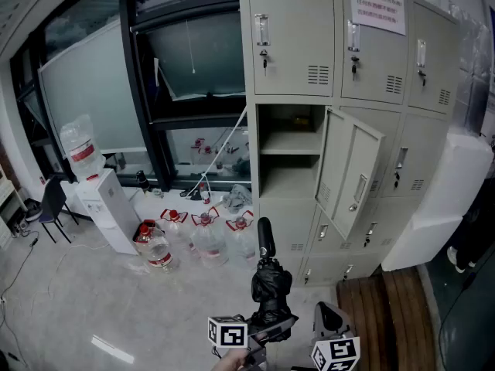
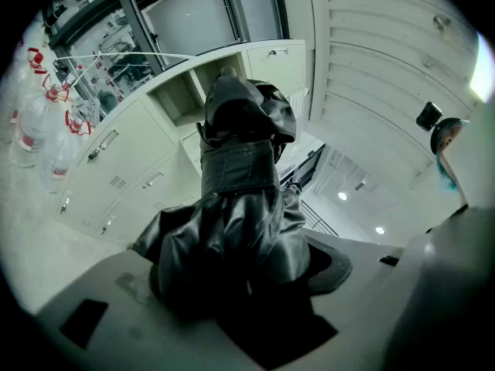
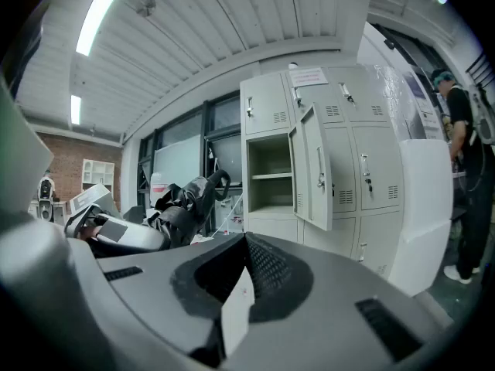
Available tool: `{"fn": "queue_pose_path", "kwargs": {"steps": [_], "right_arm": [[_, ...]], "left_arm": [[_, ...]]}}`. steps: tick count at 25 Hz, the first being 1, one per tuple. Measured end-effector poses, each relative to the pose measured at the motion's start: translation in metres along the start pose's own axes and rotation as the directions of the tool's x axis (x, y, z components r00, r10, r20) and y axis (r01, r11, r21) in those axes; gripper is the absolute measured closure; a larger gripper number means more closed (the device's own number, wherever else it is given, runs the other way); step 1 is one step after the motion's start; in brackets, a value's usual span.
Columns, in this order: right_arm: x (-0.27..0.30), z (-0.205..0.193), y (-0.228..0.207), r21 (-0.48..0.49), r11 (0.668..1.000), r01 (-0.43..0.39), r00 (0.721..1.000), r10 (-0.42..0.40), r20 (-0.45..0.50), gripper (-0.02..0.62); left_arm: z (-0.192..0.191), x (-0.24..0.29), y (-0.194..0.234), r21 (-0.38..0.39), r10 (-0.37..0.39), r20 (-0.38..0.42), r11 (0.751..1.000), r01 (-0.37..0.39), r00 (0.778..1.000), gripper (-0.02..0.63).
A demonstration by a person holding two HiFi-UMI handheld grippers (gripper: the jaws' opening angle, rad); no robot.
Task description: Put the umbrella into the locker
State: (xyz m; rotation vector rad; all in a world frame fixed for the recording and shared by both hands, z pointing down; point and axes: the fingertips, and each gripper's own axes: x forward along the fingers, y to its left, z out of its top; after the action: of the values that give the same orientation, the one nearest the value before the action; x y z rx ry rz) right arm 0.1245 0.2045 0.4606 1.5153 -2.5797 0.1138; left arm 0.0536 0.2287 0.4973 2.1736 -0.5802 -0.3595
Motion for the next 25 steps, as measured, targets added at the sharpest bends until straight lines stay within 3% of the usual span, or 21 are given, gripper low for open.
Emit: {"fn": "queue_pose_path", "kwargs": {"steps": [10,17,25], "right_arm": [[0.0,0.003,0.009,-0.014,1.0,-0.013,1.0,0.013,0.001,0.595],[0.0,0.006,0.002,-0.008,1.0,-0.004,1.0,0.004,0.019,0.595],[0.047,-0.002,-0.032,0.006,1.0,0.002,1.0,-0.002,-0.013,0.595]], "left_arm": [[-0.006,-0.005,0.004,-0.021,0.031,-0.013,0.999,-0.032,0.999,0.336],[-0.005,0.002,0.004,-0.044,0.013,-0.017,0.999,-0.014,1.0,0.336],[0.022,0.04,0.038,-0.067,-0.002,-0.043,0.998,-0.001,0.999,0.336]]}}
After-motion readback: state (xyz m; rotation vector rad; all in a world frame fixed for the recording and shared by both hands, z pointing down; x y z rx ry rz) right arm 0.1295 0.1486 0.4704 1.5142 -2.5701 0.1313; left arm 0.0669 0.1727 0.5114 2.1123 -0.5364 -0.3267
